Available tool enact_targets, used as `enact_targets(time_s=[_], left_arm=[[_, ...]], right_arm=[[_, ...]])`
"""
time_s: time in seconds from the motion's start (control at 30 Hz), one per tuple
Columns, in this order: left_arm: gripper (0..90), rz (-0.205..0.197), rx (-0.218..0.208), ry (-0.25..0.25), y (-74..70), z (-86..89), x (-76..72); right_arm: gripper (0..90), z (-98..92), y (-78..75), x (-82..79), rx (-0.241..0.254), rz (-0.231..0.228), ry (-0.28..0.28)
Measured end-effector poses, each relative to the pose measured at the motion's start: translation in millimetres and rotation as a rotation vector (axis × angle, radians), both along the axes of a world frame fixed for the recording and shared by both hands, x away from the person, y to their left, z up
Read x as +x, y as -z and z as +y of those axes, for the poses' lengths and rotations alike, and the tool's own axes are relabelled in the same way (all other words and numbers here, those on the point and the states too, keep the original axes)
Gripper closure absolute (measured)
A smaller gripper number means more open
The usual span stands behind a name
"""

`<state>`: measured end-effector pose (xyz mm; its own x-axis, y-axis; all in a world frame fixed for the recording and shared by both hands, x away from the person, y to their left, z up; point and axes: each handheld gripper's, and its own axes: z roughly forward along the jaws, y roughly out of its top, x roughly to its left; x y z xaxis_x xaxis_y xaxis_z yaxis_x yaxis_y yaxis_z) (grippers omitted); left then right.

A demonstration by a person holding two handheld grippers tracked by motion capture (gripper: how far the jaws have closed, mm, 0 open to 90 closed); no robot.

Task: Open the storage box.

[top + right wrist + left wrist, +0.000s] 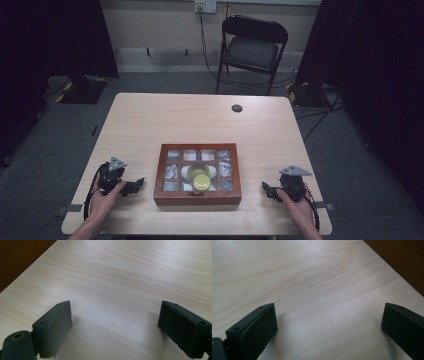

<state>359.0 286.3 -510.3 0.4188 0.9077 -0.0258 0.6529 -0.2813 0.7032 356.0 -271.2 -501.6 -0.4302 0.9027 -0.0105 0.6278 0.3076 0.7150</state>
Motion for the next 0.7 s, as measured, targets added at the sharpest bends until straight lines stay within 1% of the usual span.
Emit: enact_targets(time_s=[0.2,0.23,0.27,0.33,0.37,0.43,0.47,0.5,0.57,0.6,0.63,0.7], left_arm=[[0.0,0.0,0.0,0.0,0.0,0.0,0.0],[0.0,0.0,0.0,0.0,0.0,0.0,0.0],[0.0,0.0,0.0,-0.001,0.0,-0.1,0.0],[0.0,0.001,0.0,0.0,0.0,0.0,-0.1],[0.0,0.001,-0.001,0.002,0.0,0.1,-0.1],[0.0,0.001,-0.001,0.001,0.0,0.1,-0.1],[0.0,0.001,0.0,0.002,0.0,0.2,-0.1],[0.0,0.002,-0.003,0.001,0.1,0.0,-0.2],[0.0,0.001,0.0,0.001,0.0,0.1,-0.1],[0.0,0.002,-0.004,0.001,0.1,0.0,-0.1],[0.0,0.002,-0.003,0.001,0.1,0.1,-0.1],[0.0,0.002,-0.004,0.001,0.1,0.0,-0.1]], right_arm=[[11.9,0.6,-0.5,-0.3,0.0,0.005,-0.01],[13.4,0.9,-0.8,-0.5,0.003,0.006,-0.016],[14.5,1.9,-1.9,-0.5,0.005,0.012,-0.034],[14.7,2.5,-2.4,-0.4,0.001,0.016,-0.036],[15.9,4.2,-4.2,-1.0,0.011,0.02,-0.051],[16.5,4.7,-5.0,-1.6,0.012,0.022,-0.056],[19.8,6.6,-8.2,-3.0,0.029,0.031,-0.079],[19.8,6.6,-8.2,-3.0,0.029,0.031,-0.079],[22.1,8.0,-11.2,-4.6,0.044,0.03,-0.092],[23.7,9.5,-16.0,-7.1,0.06,0.018,-0.1],[25.8,9.9,-17.6,-7.7,0.064,0.015,-0.105],[26.2,10.6,-19.6,-8.5,0.071,0.008,-0.111]])
